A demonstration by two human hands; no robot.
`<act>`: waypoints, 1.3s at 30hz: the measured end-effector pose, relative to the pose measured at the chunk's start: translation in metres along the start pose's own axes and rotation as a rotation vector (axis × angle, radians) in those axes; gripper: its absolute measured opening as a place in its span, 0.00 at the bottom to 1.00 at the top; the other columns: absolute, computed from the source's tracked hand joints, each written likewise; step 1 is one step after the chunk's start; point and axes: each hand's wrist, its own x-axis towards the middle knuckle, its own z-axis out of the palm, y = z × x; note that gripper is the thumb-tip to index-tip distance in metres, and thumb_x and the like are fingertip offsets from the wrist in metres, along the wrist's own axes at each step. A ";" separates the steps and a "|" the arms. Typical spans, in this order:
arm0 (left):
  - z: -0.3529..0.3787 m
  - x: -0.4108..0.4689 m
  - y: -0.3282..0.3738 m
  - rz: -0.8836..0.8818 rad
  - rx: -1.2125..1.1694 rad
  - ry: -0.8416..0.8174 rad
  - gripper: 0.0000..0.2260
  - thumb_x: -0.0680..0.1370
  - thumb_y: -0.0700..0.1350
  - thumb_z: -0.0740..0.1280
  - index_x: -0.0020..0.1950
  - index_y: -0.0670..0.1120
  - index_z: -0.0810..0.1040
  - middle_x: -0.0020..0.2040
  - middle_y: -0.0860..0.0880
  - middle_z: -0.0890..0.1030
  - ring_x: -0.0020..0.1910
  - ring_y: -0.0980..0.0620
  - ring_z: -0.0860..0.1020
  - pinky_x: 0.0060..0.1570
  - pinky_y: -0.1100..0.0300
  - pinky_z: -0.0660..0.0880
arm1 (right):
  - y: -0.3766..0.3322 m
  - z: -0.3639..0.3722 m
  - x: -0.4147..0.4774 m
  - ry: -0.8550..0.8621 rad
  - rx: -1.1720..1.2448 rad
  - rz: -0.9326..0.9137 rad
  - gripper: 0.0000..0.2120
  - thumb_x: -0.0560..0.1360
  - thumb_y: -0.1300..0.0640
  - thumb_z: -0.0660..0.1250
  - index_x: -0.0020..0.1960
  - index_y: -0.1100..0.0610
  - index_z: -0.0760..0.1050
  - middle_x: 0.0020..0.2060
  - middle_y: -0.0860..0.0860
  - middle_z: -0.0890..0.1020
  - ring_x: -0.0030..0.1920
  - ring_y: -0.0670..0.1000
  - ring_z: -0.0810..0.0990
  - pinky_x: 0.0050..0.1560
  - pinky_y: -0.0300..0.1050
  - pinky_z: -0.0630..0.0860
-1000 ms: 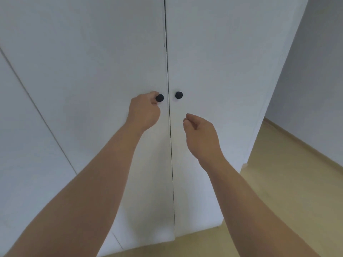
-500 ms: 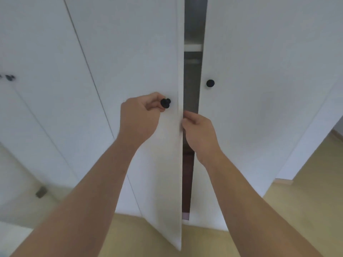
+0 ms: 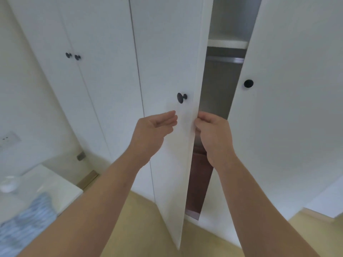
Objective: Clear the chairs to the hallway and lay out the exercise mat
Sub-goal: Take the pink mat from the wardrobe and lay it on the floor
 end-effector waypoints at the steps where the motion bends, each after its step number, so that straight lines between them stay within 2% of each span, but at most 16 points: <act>1: -0.004 -0.003 -0.001 -0.005 0.002 0.012 0.20 0.76 0.28 0.67 0.57 0.51 0.84 0.55 0.50 0.87 0.58 0.53 0.84 0.68 0.50 0.75 | 0.002 0.001 -0.001 -0.034 0.025 -0.007 0.20 0.75 0.62 0.63 0.44 0.38 0.86 0.43 0.46 0.88 0.48 0.53 0.85 0.49 0.50 0.83; 2: -0.007 -0.005 0.000 -0.007 0.000 0.012 0.19 0.76 0.29 0.67 0.57 0.51 0.84 0.55 0.50 0.87 0.58 0.53 0.84 0.68 0.50 0.75 | 0.004 0.003 -0.002 -0.070 0.055 -0.010 0.20 0.75 0.65 0.63 0.48 0.42 0.87 0.43 0.44 0.88 0.47 0.49 0.86 0.46 0.42 0.83; 3: -0.011 -0.009 0.000 -0.007 -0.002 0.018 0.19 0.76 0.29 0.67 0.57 0.50 0.84 0.55 0.50 0.87 0.58 0.53 0.84 0.68 0.50 0.75 | 0.006 0.006 -0.003 -0.121 0.079 -0.002 0.21 0.74 0.68 0.63 0.52 0.47 0.87 0.45 0.44 0.88 0.47 0.46 0.87 0.48 0.39 0.82; 5: -0.018 -0.016 0.000 -0.006 0.002 0.028 0.18 0.76 0.29 0.67 0.58 0.48 0.85 0.55 0.50 0.87 0.59 0.53 0.84 0.68 0.51 0.74 | 0.008 0.013 -0.004 -0.215 0.102 0.011 0.21 0.74 0.71 0.64 0.57 0.51 0.86 0.49 0.46 0.88 0.52 0.47 0.86 0.59 0.46 0.80; 7: -0.028 -0.025 -0.001 0.004 0.042 0.060 0.19 0.75 0.29 0.67 0.60 0.46 0.85 0.56 0.50 0.87 0.60 0.54 0.83 0.68 0.51 0.74 | 0.008 0.023 -0.005 -0.279 0.131 0.025 0.22 0.73 0.71 0.65 0.56 0.51 0.86 0.50 0.47 0.88 0.55 0.48 0.86 0.64 0.50 0.78; 10: -0.050 -0.036 0.001 0.020 0.104 0.055 0.19 0.75 0.31 0.67 0.61 0.47 0.85 0.57 0.52 0.86 0.61 0.57 0.82 0.67 0.53 0.74 | 0.005 0.040 -0.006 -0.344 0.215 0.073 0.22 0.72 0.73 0.65 0.51 0.49 0.86 0.49 0.48 0.88 0.55 0.47 0.86 0.63 0.49 0.79; 13: -0.076 -0.040 0.005 0.037 0.121 0.068 0.19 0.75 0.32 0.68 0.57 0.52 0.87 0.55 0.53 0.87 0.60 0.57 0.82 0.66 0.55 0.73 | 0.002 0.061 -0.007 -0.469 0.338 0.126 0.24 0.73 0.78 0.62 0.51 0.52 0.85 0.49 0.50 0.88 0.55 0.48 0.86 0.61 0.47 0.80; 17: -0.108 -0.041 0.001 0.027 0.059 0.140 0.18 0.72 0.33 0.69 0.55 0.50 0.88 0.55 0.49 0.87 0.60 0.52 0.83 0.67 0.51 0.74 | -0.004 0.089 -0.007 -0.581 0.350 0.155 0.24 0.72 0.80 0.62 0.58 0.60 0.83 0.53 0.52 0.87 0.57 0.47 0.85 0.62 0.45 0.79; 22: -0.144 -0.046 -0.002 0.045 0.001 0.197 0.19 0.69 0.33 0.67 0.55 0.47 0.88 0.55 0.45 0.87 0.59 0.48 0.84 0.64 0.56 0.78 | -0.007 0.127 -0.011 -0.661 0.262 0.098 0.24 0.73 0.77 0.65 0.60 0.54 0.82 0.56 0.47 0.86 0.59 0.43 0.83 0.68 0.46 0.75; 26: -0.173 -0.046 -0.001 0.067 -0.025 0.264 0.20 0.68 0.32 0.65 0.53 0.46 0.88 0.54 0.44 0.87 0.58 0.48 0.84 0.59 0.59 0.79 | -0.009 0.163 -0.014 -0.735 0.195 0.039 0.25 0.75 0.74 0.64 0.62 0.49 0.79 0.60 0.42 0.82 0.62 0.38 0.80 0.71 0.43 0.72; 29: -0.195 -0.043 0.001 0.067 -0.022 0.317 0.21 0.68 0.30 0.64 0.52 0.47 0.89 0.52 0.44 0.87 0.49 0.53 0.85 0.47 0.66 0.79 | -0.012 0.194 -0.016 -0.766 0.156 0.017 0.28 0.75 0.74 0.61 0.69 0.52 0.76 0.66 0.44 0.79 0.63 0.36 0.78 0.71 0.39 0.70; 30: -0.202 -0.042 0.002 0.061 -0.020 0.327 0.21 0.68 0.31 0.64 0.52 0.46 0.89 0.53 0.44 0.87 0.47 0.53 0.85 0.46 0.66 0.78 | -0.013 0.203 -0.016 -0.775 0.151 0.020 0.30 0.75 0.74 0.60 0.72 0.53 0.74 0.68 0.46 0.78 0.64 0.36 0.77 0.71 0.39 0.69; 34: -0.230 -0.033 0.002 0.039 -0.012 0.351 0.22 0.67 0.33 0.64 0.54 0.48 0.88 0.55 0.45 0.87 0.59 0.48 0.84 0.61 0.56 0.78 | -0.017 0.234 -0.015 -0.797 0.119 0.016 0.32 0.74 0.73 0.58 0.75 0.54 0.70 0.70 0.46 0.76 0.66 0.36 0.75 0.73 0.41 0.67; 39: -0.254 -0.025 0.001 0.022 0.003 0.334 0.21 0.66 0.36 0.65 0.55 0.49 0.88 0.57 0.45 0.86 0.61 0.47 0.83 0.67 0.51 0.75 | -0.018 0.261 -0.012 -0.789 0.050 -0.005 0.33 0.75 0.70 0.57 0.76 0.50 0.69 0.73 0.46 0.74 0.71 0.41 0.72 0.75 0.45 0.65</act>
